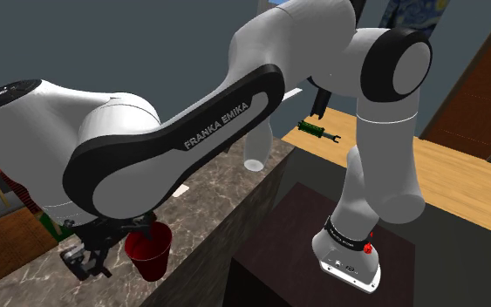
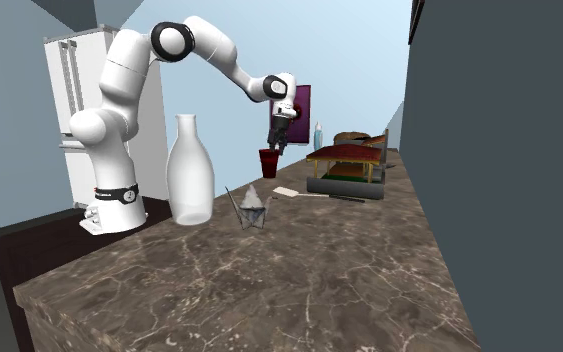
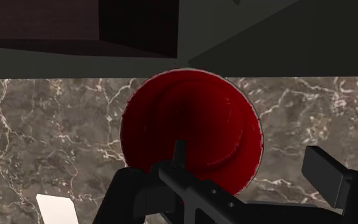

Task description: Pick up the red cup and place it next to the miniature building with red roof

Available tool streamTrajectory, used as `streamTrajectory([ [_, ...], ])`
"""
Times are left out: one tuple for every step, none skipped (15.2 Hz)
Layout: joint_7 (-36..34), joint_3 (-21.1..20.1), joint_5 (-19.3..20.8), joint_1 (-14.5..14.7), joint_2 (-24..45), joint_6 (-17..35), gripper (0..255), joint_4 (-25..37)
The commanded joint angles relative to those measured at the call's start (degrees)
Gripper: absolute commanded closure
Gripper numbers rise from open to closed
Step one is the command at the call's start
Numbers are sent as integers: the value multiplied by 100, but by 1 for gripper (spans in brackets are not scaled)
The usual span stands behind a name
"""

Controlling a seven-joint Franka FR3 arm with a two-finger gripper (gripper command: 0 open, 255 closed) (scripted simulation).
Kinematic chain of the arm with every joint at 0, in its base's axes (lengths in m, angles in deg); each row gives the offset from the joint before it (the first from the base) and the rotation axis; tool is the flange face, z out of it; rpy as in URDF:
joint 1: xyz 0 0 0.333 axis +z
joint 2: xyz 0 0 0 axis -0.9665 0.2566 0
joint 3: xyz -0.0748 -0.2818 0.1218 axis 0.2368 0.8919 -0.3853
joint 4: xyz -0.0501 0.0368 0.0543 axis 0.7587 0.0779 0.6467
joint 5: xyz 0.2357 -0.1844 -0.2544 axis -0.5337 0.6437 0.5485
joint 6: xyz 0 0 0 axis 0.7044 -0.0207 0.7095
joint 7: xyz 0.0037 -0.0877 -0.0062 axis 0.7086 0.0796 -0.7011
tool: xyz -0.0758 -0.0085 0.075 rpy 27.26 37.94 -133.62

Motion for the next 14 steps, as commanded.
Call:
streamTrajectory([
  [0, 0, 0, 0, 0, 0, 0, 0],
  [0, 0, 0, 0, 0, 0, 0, 0],
  [15, -11, -19, 13, -19, -184, 0, 168],
  [28, -21, -34, 28, -31, -371, 0, 346],
  [39, -29, -45, 46, -34, -561, 0, 536],
  [47, -35, -51, 63, -30, -714, 0, 693],
  [47, -35, -51, 63, -30, -714, 0, 693],
  [47, -35, -52, 63, -31, -713, 0, 692],
  [47, -35, -51, 63, -30, -714, 0, 693],
  [47, -35, -51, 63, -30, -714, 0, 693],
  [47, -35, -51, 63, -30, -714, 0, 693],
  [47, -35, -51, 63, -30, -714, 0, 693],
  [47, -35, -51, 63, -30, -714, 0, 693],
  [47, -35, -51, 63, -30, -714, 0, 693],
])
